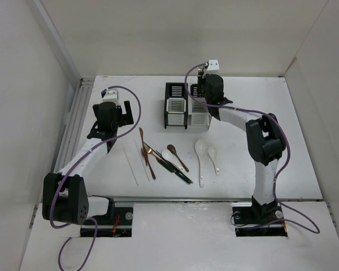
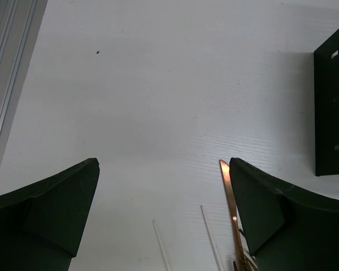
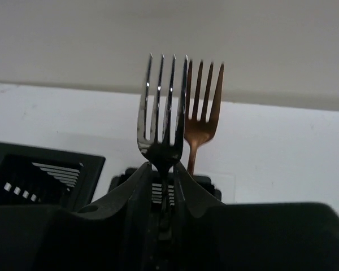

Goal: Sort the eating utensils into containers

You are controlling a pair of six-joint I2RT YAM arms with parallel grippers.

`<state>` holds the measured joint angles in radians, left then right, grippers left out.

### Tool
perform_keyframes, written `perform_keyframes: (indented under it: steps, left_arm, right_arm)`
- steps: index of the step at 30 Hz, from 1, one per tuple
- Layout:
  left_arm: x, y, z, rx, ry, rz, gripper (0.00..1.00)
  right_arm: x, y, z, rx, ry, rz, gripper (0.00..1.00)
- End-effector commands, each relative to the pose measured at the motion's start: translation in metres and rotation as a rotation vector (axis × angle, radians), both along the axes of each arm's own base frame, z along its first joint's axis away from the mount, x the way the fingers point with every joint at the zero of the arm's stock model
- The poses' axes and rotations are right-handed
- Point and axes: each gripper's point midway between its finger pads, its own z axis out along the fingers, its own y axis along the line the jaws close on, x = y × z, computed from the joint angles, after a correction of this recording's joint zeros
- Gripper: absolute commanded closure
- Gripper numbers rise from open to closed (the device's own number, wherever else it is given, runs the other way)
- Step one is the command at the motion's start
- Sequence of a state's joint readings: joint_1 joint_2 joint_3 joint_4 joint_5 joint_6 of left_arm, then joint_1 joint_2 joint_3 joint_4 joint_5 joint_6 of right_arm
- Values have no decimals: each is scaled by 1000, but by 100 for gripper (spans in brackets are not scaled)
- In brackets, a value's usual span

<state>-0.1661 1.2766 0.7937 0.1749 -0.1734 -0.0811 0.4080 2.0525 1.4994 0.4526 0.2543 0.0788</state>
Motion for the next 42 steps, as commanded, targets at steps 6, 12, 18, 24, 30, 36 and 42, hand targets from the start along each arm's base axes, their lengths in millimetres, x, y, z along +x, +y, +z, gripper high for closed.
perform_keyframes:
  steps: [6,12,18,24,30,36,42]
  left_arm:
    - [3,1,21,-29,-71,14,1]
    - [0,-3,20,-55,-71,7,3]
    - [-4,-22,8,-73,-3,-109,13]
    - [-13,-38,-20,-108,114,-194,25]
    - [-10,-61,-25,-127,122,-268,29]
    - [-16,-89,-20,-138,94,-342,29]
    - [-43,-130,-5,-35,59,-480,29]
  right_arm:
    - [-30,-1,43,42,-84,24,42]
    - [-67,-19,101,90,-168,-36,31]
    - [-118,-16,101,7,-33,-12,24]
    - [-188,-26,23,-47,296,38,23]
    - [-275,-50,-63,3,623,-4,23]
    - [-317,-60,-114,-17,797,-14,32]
    - [-347,-57,-151,12,924,28,36]
